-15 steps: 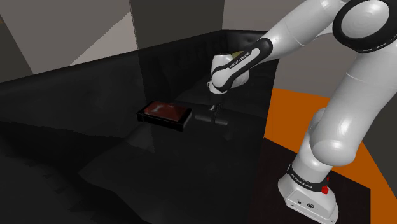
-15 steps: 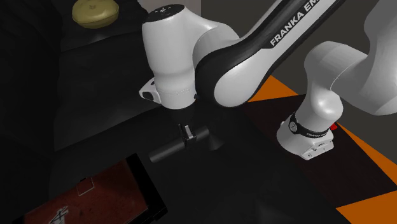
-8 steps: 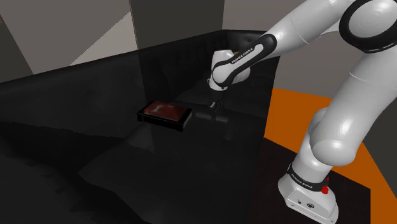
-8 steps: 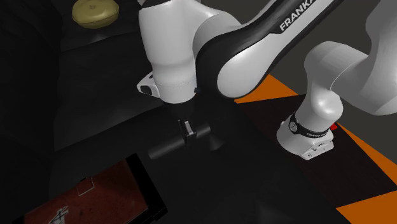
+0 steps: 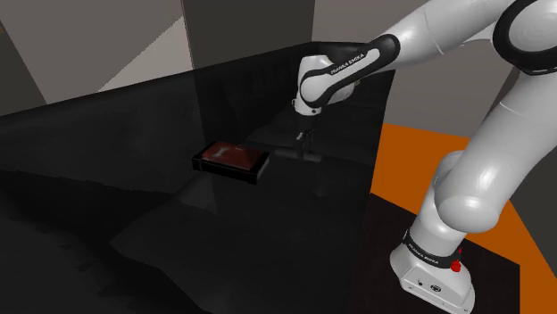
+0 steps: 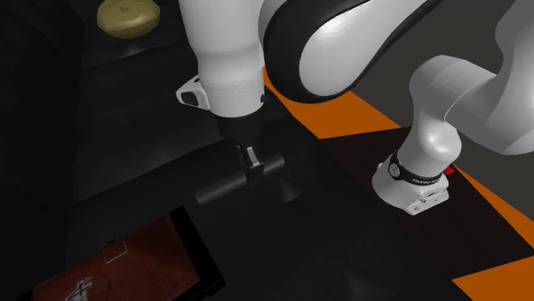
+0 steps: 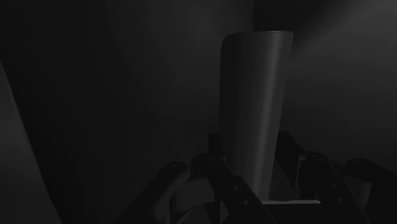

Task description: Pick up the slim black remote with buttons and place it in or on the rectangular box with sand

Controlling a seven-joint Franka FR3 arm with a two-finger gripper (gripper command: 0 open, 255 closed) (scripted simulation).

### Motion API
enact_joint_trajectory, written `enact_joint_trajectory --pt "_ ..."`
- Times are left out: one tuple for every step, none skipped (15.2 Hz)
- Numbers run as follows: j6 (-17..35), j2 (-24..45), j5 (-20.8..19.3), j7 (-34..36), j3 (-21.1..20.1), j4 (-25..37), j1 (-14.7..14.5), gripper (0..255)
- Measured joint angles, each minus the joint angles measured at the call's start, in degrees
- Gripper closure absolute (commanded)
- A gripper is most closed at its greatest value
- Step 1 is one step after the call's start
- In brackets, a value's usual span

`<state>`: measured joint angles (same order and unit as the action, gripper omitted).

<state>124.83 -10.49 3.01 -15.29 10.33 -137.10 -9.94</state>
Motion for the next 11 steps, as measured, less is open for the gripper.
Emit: enact_joint_trajectory --pt "-0.9 -0.5 -0.1 0.1 0.0 0.4 0.0 255" --pt "-1.7 -0.7 -0.2 0.3 -0.1 1.0 0.0 255" --pt "-2.5 -1.1 -0.3 0.4 -0.1 1.4 0.0 255" --pt "-3.2 -1.5 -0.4 0.4 -0.1 1.7 0.1 255" --pt "-4.0 -1.8 -0.5 0.5 -0.1 2.2 0.1 255" --pt "-4.7 -2.0 -0.5 0.5 -0.1 2.8 0.1 255" --pt "-5.4 -2.5 -0.6 0.7 -0.2 3.0 0.1 255" --pt "-6.5 -2.7 -0.6 0.9 -0.3 3.9 0.1 255" --pt "-7.3 -3.0 -0.7 1.0 -0.3 4.4 0.1 255" --pt "-8.1 -3.5 -0.8 1.2 -0.4 4.7 0.1 255" --pt "-8.6 -3.6 -0.8 1.2 -0.4 5.1 0.1 255"
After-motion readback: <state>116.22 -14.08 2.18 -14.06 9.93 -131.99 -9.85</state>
